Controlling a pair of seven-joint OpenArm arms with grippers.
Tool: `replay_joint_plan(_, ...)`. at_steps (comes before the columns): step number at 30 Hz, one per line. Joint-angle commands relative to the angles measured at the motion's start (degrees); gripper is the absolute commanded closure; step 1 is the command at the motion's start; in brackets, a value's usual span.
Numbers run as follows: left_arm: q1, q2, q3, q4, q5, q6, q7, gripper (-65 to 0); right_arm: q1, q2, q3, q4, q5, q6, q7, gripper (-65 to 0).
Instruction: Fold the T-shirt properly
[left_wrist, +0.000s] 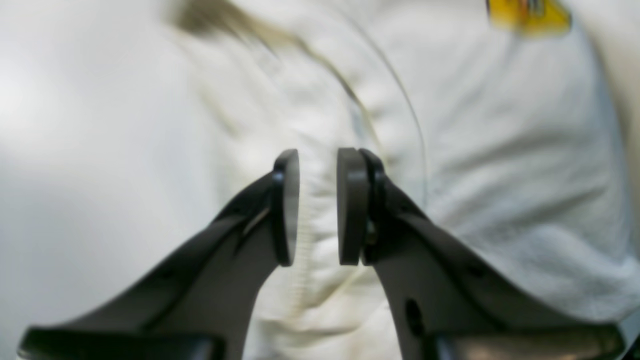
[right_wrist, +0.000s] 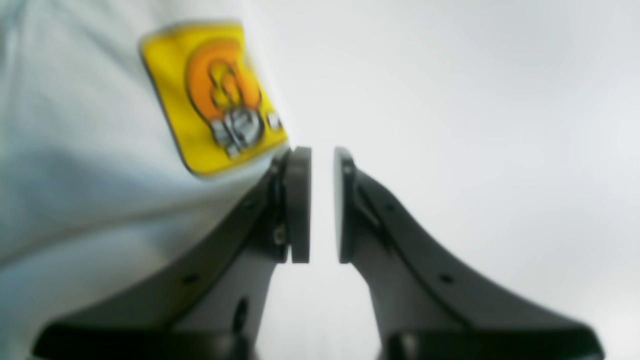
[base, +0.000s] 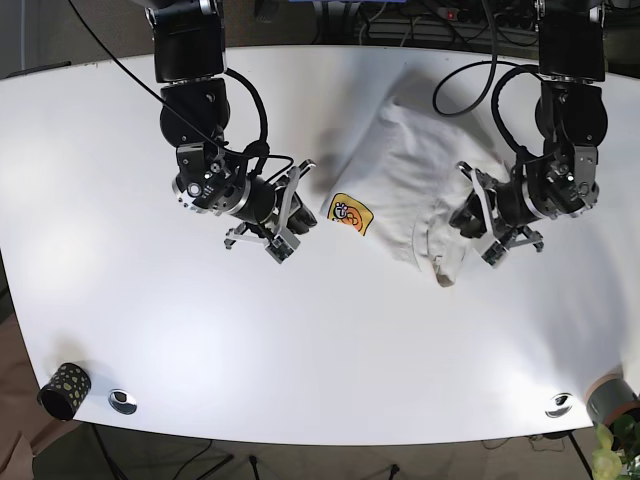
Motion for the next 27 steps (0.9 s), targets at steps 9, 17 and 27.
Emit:
replay_joint_plan(9, 2.8, 3.1, -8.4, 10.4, -0.7, -0.1, 6.6, -11.4, 5.4, -0.3, -0.5, -0.1, 1.0, 0.45, -2.5, -6.3)
replay_joint_plan(17, 7.8, 5.4, -8.4, 8.7, 0.8, -0.1, 6.3, -11.4, 9.2, -0.3, -0.5, -11.4, 1.0, 0.45, 0.9, -6.3)
replay_joint_plan(27, 5.3, 5.0, -8.2, -6.4, 9.7, -0.1, -1.2, -11.4, 4.4, -0.4, -10.8, -11.0, 1.1, 0.45, 2.0, -6.3)
